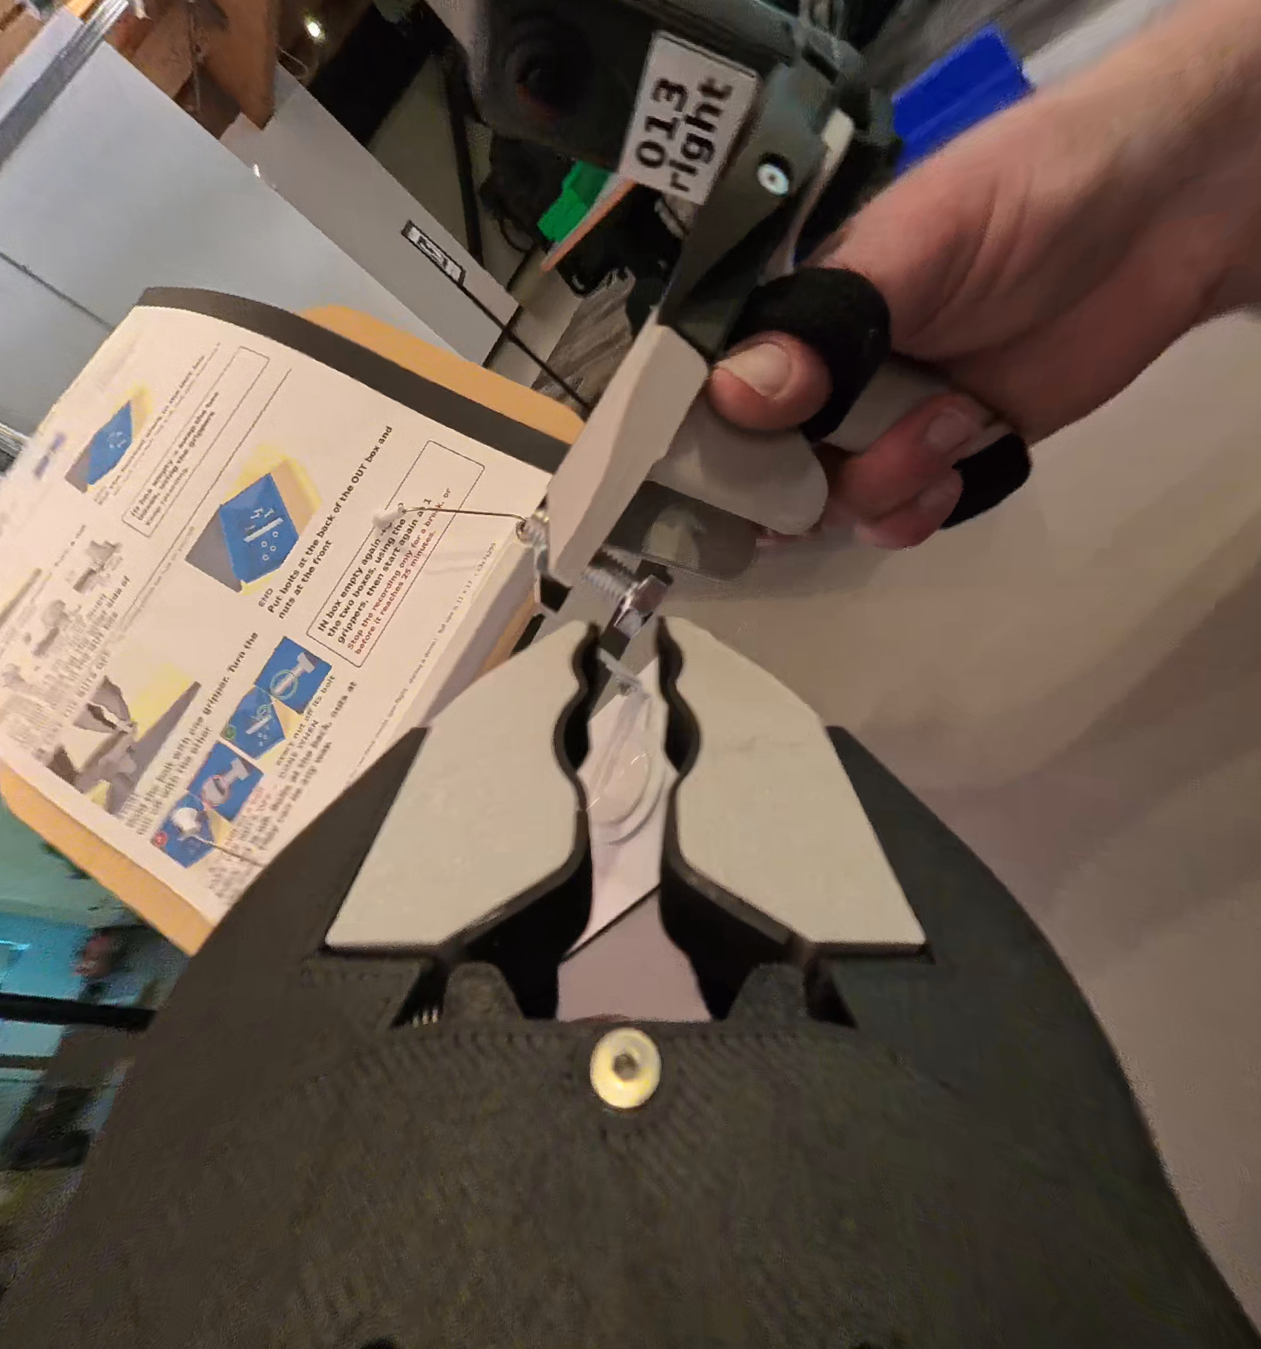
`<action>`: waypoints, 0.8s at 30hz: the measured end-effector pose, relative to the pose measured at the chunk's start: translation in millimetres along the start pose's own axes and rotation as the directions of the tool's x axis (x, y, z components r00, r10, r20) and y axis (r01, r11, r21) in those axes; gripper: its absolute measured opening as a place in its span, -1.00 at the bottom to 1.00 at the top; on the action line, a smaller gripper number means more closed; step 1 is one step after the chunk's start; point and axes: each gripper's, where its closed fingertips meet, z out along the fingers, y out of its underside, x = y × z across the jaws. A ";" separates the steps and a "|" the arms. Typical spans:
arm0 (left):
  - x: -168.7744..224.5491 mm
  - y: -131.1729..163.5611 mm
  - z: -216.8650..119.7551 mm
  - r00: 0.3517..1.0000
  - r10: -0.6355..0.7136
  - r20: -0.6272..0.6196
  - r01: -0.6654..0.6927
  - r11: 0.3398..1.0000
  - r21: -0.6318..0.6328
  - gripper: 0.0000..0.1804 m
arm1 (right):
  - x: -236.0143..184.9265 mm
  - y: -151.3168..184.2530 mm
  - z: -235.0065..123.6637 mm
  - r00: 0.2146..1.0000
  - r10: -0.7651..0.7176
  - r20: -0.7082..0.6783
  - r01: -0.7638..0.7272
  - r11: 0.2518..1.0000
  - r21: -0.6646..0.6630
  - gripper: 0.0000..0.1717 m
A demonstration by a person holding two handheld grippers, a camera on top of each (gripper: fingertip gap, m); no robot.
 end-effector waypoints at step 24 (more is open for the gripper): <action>27.5 0.4 20.0 0.580 -0.660 -0.477 0.730 0.681 -0.054 -0.78 | 1.8 16.0 -5.0 0.969 -0.245 0.042 0.245 0.969 0.007 -0.71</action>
